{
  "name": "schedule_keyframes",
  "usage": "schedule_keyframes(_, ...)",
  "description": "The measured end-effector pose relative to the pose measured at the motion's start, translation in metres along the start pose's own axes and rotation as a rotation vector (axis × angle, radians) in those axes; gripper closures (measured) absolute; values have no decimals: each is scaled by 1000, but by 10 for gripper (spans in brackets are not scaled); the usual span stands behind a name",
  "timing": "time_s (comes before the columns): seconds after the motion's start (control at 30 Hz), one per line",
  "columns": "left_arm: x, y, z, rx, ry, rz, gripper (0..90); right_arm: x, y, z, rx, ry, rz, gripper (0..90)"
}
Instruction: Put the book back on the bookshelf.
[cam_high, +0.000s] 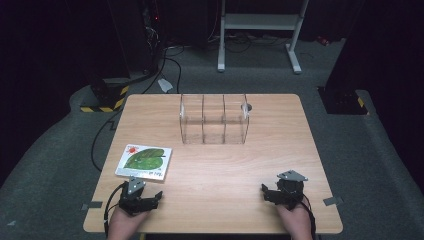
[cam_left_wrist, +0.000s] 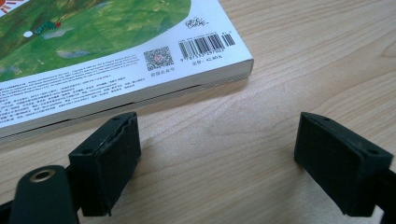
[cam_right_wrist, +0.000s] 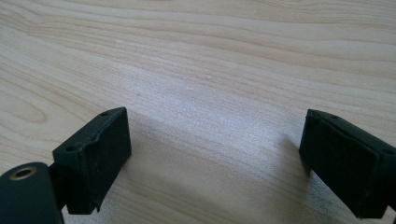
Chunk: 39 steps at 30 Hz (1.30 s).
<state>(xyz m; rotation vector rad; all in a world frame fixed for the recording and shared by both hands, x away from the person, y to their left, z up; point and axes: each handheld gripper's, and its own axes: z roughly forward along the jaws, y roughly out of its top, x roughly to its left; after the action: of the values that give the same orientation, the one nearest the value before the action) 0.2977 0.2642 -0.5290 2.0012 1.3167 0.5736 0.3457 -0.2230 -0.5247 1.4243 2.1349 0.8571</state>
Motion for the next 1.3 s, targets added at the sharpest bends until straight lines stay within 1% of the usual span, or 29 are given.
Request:
schedule_keyframes(0.4,1,1,0,9,-11,9,146,0,0,0,1,2,2,87)
schedule_keyframes(0.5,2,1,-1,3,-19,0,150,0,0,0,2,2,8,87)
schedule_keyframes(0.6,3,0,-2,-1,-24,-3,155,0,0,0,2,3,0,84)
schedule_keyframes(0.63,3,0,-2,1,-27,-12,156,0,0,0,1,5,2,83)
schedule_keyframes(0.77,3,0,-2,0,-17,-21,158,-1,0,0,3,10,-2,83)
schedule_keyframes(0.83,5,-1,-7,-12,-10,-48,158,0,0,0,3,10,-1,83)
schedule_keyframes(0.9,9,-1,-12,-21,-4,-67,158,0,0,0,3,10,-1,83)
schedule_keyframes(0.97,11,-1,-14,-23,2,-68,160,0,0,0,3,10,0,83)
schedule_keyframes(1.0,16,0,-18,-24,15,-74,161,-1,0,0,2,9,-6,83)
schedule_keyframes(1.03,16,0,-18,-24,15,-74,161,-1,0,0,2,9,-7,83)
schedule_keyframes(1.07,22,2,-20,-26,26,-78,163,-1,0,1,2,9,-6,83)
schedule_keyframes(1.1,26,4,-21,-27,28,-82,163,-1,0,1,2,10,-7,83)
schedule_keyframes(1.13,30,6,-22,-34,36,-77,163,-1,0,0,3,10,-5,83)
schedule_keyframes(1.17,30,6,-22,-34,36,-77,163,-1,0,1,2,9,-7,83)
schedule_keyframes(1.2,38,11,-23,-47,43,-85,162,0,0,0,3,10,-3,83)
schedule_keyframes(1.3,51,19,-20,-66,51,-100,162,0,0,0,3,10,-1,83)
